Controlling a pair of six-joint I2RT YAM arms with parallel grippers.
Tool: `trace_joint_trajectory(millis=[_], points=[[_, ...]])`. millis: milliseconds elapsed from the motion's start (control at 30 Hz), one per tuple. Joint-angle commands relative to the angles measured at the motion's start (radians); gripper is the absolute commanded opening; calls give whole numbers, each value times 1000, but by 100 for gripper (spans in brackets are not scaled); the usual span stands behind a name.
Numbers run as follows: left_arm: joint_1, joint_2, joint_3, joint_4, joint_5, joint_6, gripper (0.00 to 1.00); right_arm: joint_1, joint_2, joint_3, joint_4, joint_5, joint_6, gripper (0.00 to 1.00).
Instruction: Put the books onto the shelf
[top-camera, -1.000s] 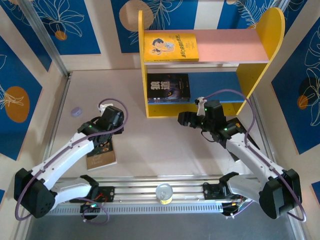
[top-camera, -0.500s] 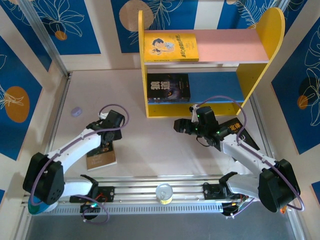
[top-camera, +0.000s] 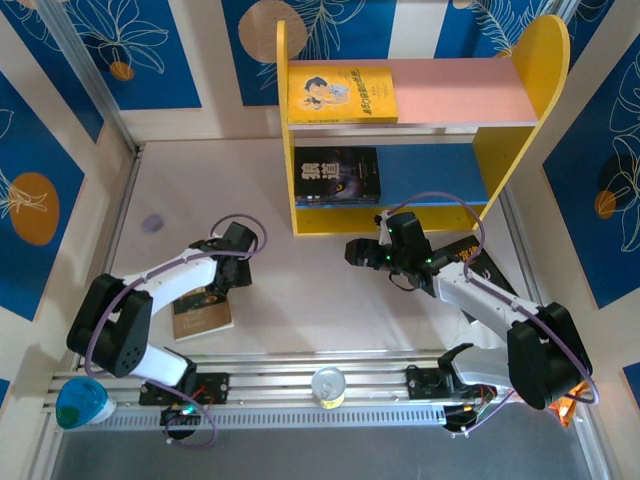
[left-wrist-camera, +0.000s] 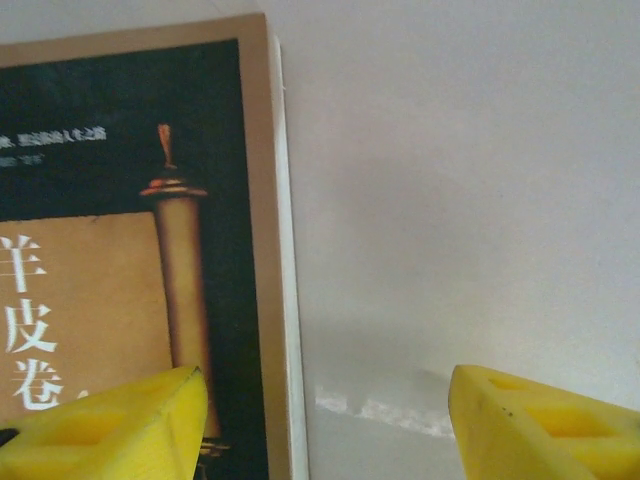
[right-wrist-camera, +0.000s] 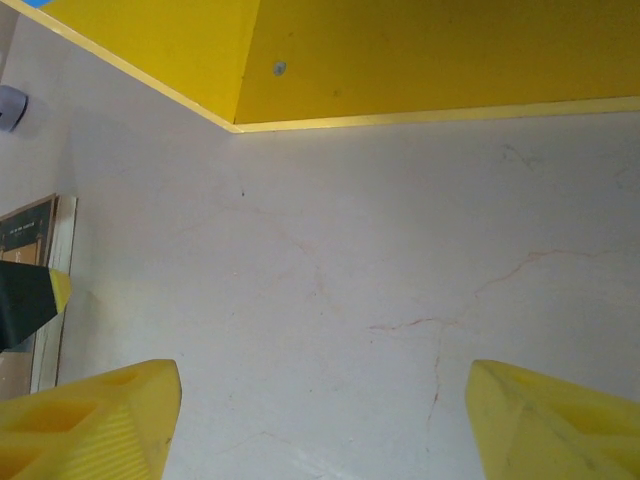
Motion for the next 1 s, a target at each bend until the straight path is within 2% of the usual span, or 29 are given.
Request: trace_joint_trajectory(millis=[0,167,333,567,967], points=[[12,23,-4,17,56,8,65,8,9,39,14,-14,-5,75],[12,46,-27,37,110,10,64,8,12,48,11,-11,-8,75],[-23,49,-67,123,223,-35,61,8,23,58,15,-10,-9,75],[-158,100,-52,292,307,-176,61,13,65,73,39,-29,-1,75],[-370,359,158,612,445,-359,59,22,65,77,-17,6,2,74]])
